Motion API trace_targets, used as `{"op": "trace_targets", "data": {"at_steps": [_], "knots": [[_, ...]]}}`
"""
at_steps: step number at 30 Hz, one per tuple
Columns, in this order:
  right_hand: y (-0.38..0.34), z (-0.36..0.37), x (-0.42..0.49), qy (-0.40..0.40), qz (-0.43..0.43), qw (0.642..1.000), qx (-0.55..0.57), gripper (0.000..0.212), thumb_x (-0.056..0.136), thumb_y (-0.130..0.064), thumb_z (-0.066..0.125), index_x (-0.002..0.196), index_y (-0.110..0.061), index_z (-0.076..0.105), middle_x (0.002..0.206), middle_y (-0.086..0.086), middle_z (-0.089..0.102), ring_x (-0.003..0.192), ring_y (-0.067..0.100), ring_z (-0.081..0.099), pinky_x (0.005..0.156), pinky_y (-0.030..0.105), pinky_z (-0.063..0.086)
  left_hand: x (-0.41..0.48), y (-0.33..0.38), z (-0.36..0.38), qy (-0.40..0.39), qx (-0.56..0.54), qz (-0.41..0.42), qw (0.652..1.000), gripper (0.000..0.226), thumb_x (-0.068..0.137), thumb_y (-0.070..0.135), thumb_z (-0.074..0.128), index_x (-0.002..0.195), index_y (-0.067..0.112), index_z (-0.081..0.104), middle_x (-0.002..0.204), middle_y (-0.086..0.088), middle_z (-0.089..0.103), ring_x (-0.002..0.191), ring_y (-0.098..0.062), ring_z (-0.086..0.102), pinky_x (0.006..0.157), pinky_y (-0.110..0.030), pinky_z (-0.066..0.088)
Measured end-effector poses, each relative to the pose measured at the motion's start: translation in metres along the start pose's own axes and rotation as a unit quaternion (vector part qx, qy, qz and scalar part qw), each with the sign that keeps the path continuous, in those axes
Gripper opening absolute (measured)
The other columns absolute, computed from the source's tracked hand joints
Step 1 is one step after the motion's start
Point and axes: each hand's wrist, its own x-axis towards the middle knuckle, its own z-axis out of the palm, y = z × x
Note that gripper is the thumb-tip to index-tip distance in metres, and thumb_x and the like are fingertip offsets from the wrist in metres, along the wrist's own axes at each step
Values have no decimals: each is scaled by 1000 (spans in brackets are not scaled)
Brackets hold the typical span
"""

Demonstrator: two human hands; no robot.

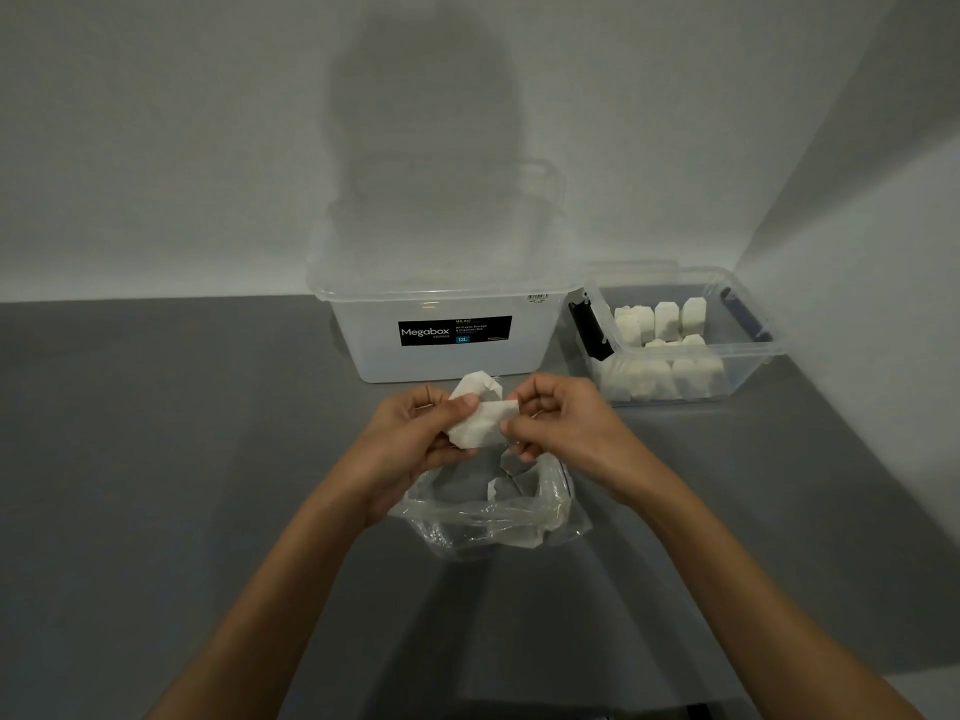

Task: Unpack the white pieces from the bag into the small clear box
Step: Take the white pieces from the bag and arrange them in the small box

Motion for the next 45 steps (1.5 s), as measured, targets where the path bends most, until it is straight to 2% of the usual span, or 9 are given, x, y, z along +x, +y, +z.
{"op": "trace_targets", "data": {"at_steps": [3,9,11,14,20,26,33,38,45], "knots": [[-2,-4,-1,-1,15,1000,12,17,79,8,63,90,-5,60,78,9,61,63,26,65,68,43,59,1,3,-2,10,-16,0,1000,15,85,9,66,94,4,55,84,-11,71,76,-18,71,69,-26,60],[-6,-16,-3,-19,49,974,222,20,88,12,50,102,2,60,81,17,66,65,22,69,60,25,59,2,8,-7,10,-92,3,996,9,87,7,62,89,7,53,88,-14,74,83,-20,73,77,-31,60],[-6,-16,-1,-9,63,949,308,15,88,9,53,99,2,60,79,14,68,71,21,71,61,24,58,5,10,-6,0,-125,4,992,10,86,11,63,84,10,53,96,-13,73,91,-18,71,81,-30,58],[-6,-14,1,-2,73,925,372,19,77,-3,65,96,-4,59,78,11,69,76,22,71,63,26,58,7,10,-1,-5,-118,19,993,13,77,21,67,80,15,56,81,-1,65,75,-8,58,71,-21,50],[-4,5,3,34,5,962,271,44,89,1,60,122,-27,55,79,14,68,69,26,68,63,34,57,7,4,15,-22,-113,78,990,27,79,16,66,104,7,60,78,2,64,69,-6,56,66,-16,51],[-10,12,-1,56,-40,973,218,19,94,-4,54,103,-12,69,75,6,71,73,25,69,60,31,57,7,6,20,15,-25,116,993,26,86,10,65,111,6,62,101,-10,72,86,-15,69,71,-21,54],[-4,7,2,108,-51,979,166,9,85,-12,69,94,-11,72,82,7,73,68,22,67,55,31,55,8,17,15,16,96,129,987,25,81,24,71,105,21,64,105,-1,71,94,-14,67,78,-27,49],[-2,1,2,103,-90,981,137,13,88,-15,65,97,-17,74,82,7,74,71,20,69,55,26,54,15,37,11,65,120,201,970,8,83,20,69,91,16,69,91,-11,72,77,-10,65,69,-21,51],[-12,-26,11,111,-70,968,213,49,85,3,63,123,-28,55,90,10,74,76,17,69,61,26,56,30,56,0,64,236,209,947,7,87,20,66,86,18,72,77,1,71,68,-1,62,65,-19,49]]}}
